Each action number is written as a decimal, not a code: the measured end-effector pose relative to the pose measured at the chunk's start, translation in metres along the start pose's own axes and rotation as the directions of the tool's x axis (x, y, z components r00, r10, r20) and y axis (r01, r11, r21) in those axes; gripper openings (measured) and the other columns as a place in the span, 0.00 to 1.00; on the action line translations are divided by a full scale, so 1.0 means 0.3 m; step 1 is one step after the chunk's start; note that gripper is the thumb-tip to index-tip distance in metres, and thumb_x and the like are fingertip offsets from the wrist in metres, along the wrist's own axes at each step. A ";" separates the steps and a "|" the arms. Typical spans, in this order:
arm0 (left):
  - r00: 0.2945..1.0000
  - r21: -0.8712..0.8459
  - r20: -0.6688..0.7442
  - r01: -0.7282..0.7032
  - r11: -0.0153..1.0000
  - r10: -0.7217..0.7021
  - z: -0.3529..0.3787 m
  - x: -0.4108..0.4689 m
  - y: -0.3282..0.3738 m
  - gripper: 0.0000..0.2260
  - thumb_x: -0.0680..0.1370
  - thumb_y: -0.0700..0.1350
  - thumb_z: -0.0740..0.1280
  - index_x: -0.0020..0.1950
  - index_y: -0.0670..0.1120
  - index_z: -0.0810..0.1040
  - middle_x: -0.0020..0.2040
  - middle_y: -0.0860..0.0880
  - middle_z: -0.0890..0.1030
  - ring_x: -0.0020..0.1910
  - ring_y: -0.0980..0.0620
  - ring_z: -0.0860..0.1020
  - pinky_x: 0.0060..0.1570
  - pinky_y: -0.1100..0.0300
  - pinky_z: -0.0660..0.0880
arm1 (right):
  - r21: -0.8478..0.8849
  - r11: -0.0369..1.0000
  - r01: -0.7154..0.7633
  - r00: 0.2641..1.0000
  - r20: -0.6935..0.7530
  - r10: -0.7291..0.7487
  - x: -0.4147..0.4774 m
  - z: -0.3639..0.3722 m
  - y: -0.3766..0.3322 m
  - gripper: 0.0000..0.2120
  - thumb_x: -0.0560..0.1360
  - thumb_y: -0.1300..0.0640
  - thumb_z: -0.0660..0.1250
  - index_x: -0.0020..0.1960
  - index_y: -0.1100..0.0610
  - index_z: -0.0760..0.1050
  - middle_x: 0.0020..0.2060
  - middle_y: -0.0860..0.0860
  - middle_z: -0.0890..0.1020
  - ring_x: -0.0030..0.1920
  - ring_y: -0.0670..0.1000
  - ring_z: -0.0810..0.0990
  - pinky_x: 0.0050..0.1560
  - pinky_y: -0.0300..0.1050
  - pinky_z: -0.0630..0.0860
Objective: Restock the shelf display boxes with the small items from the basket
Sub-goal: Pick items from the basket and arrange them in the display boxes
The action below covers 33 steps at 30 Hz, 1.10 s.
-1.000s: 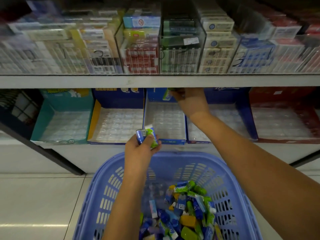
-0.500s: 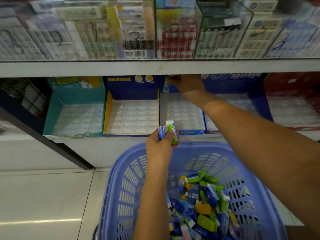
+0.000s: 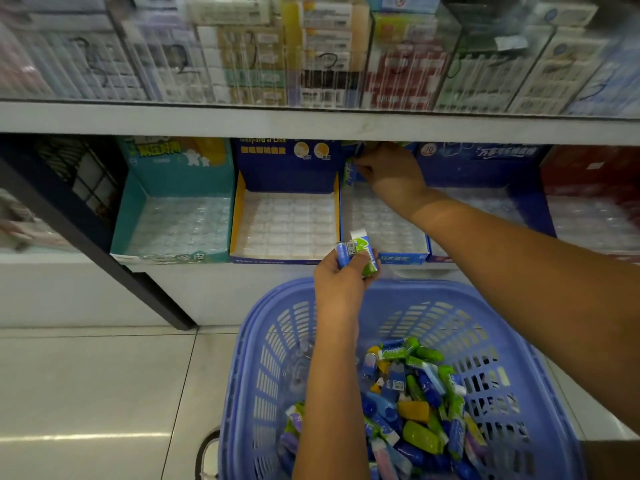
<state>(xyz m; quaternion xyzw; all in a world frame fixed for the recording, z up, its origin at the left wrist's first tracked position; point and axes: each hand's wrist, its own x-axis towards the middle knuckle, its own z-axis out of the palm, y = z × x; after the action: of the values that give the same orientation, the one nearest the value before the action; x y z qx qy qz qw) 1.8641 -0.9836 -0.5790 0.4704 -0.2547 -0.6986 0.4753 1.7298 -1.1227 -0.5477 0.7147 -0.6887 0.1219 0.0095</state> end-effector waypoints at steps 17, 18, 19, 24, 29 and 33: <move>0.968 -0.144 0.074 -0.226 0.963 0.238 0.042 -0.090 0.007 0.08 0.81 0.41 0.62 0.56 0.46 0.79 0.52 0.49 0.84 0.54 0.53 0.81 0.54 0.61 0.77 | 0.947 0.159 -0.279 0.934 0.230 0.273 -0.535 -0.105 -0.126 0.06 0.74 0.63 0.68 0.51 0.62 0.77 0.42 0.55 0.84 0.39 0.47 0.84 0.41 0.36 0.79; 0.972 -0.136 0.059 -0.218 0.966 0.228 0.034 -0.087 0.010 0.08 0.81 0.41 0.61 0.56 0.47 0.79 0.53 0.48 0.83 0.54 0.53 0.81 0.54 0.61 0.77 | 0.952 0.146 -0.270 0.928 0.217 0.304 -0.526 -0.110 -0.124 0.07 0.74 0.63 0.68 0.52 0.62 0.76 0.40 0.54 0.83 0.37 0.46 0.83 0.40 0.36 0.79; 0.976 -0.130 0.047 -0.203 0.971 0.211 0.021 -0.084 0.012 0.08 0.81 0.41 0.61 0.56 0.47 0.78 0.54 0.48 0.83 0.53 0.53 0.81 0.53 0.60 0.78 | 0.954 0.150 -0.259 0.919 0.195 0.343 -0.514 -0.118 -0.119 0.07 0.74 0.62 0.68 0.52 0.61 0.76 0.38 0.53 0.83 0.34 0.46 0.82 0.38 0.36 0.78; 0.984 -0.123 0.075 -0.151 0.981 0.161 -0.031 -0.073 0.026 0.09 0.81 0.43 0.61 0.59 0.44 0.76 0.45 0.47 0.83 0.42 0.52 0.82 0.41 0.61 0.80 | 0.948 0.233 -0.219 0.907 0.109 0.406 -0.438 -0.156 -0.071 0.05 0.74 0.57 0.69 0.50 0.55 0.79 0.36 0.53 0.85 0.30 0.46 0.81 0.32 0.35 0.77; 0.994 -0.021 0.090 -0.068 0.998 0.069 -0.033 -0.050 0.039 0.08 0.82 0.46 0.60 0.55 0.45 0.77 0.31 0.51 0.77 0.27 0.56 0.72 0.26 0.64 0.70 | 0.929 0.264 -0.257 0.919 0.151 0.364 -0.349 -0.163 -0.021 0.07 0.73 0.62 0.70 0.51 0.59 0.78 0.34 0.56 0.82 0.28 0.47 0.82 0.32 0.35 0.79; 0.992 -0.072 0.124 0.039 0.997 -0.030 -0.020 -0.030 0.046 0.09 0.83 0.47 0.56 0.52 0.47 0.75 0.28 0.50 0.74 0.24 0.55 0.67 0.21 0.64 0.63 | 0.902 0.322 -0.289 0.924 0.175 0.339 -0.275 -0.151 0.011 0.10 0.75 0.64 0.67 0.55 0.67 0.76 0.33 0.56 0.79 0.27 0.46 0.79 0.33 0.36 0.80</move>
<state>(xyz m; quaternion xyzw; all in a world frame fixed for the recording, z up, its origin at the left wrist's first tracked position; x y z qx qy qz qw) 1.8763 -0.9806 -0.5665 0.4129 -0.2490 -0.7432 0.4638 1.7173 -1.0336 -0.5196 0.4501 -0.6307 0.4955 -0.3926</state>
